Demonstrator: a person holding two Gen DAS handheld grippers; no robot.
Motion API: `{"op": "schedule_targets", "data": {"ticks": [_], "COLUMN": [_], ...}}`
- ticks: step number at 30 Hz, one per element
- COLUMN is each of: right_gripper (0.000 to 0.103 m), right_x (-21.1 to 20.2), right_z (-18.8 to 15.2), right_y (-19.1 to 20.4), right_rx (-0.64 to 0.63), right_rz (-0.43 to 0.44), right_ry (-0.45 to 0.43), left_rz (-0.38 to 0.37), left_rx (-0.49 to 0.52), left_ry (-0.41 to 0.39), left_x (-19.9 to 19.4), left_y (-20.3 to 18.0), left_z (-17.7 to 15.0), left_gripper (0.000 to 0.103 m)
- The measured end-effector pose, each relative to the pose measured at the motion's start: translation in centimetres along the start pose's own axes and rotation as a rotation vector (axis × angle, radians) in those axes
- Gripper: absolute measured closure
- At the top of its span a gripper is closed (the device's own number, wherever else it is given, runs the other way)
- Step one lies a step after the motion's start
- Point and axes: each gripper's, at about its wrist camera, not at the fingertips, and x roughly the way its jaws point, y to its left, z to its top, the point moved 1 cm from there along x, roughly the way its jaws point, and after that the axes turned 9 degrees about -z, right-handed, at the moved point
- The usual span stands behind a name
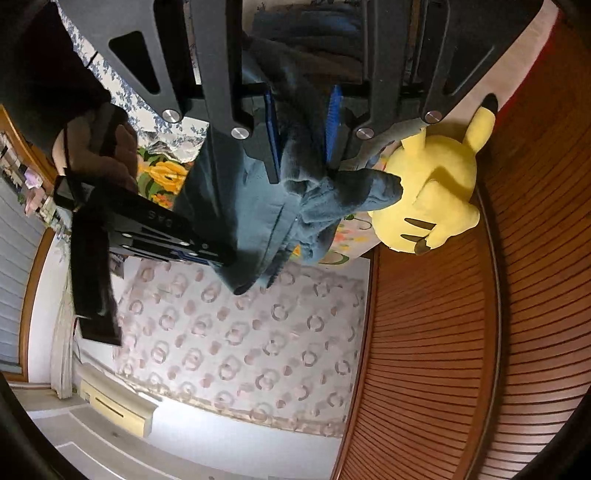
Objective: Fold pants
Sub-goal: 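Carry the held teal shorts with both grippers toward the folded jeans stack, then lower the teal shorts onto the jeans stack and open both grippers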
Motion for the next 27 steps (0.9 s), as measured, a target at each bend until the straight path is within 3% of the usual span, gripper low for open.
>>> {"op": "schedule_targets", "data": {"ticks": [6, 13, 14, 16, 21, 27], "right_gripper": [0.093, 0.093, 0.092, 0.079, 0.066, 0.066], "right_x": [2.4, 6.4, 6.7, 7.0, 5.3, 0.9], "right_z": [0.3, -0.3, -0.3, 0.0, 1.5, -0.1], "right_y": [0.4, 0.5, 0.3, -0.4, -1.4, -2.5], "right_rx": [-0.006, 0.004, 0.012, 0.031, 0.066, 0.084], "right_rz": [0.024, 0.062, 0.065, 0.062, 0.051, 0.102], "right_ry": [0.021, 0.12, 0.136, 0.164, 0.137, 0.097], "left_rz": [0.035, 0.095, 0.1, 0.105, 0.051, 0.001], "left_rx": [-0.035, -0.04, -0.039, -0.038, -0.021, 0.04], "left_ry": [0.01, 0.061, 0.062, 0.062, 0.057, 0.108], "left_x": [0.4, 1.3, 1.2, 1.1, 0.9, 2.2], "left_y": [1.3, 2.9, 3.0, 3.1, 2.5, 0.6], "left_z": [-0.9, -2.0, -2.1, -1.9, -1.2, -1.2], "left_gripper": [0.076, 0.06, 0.059, 0.059, 0.059, 0.059]}}
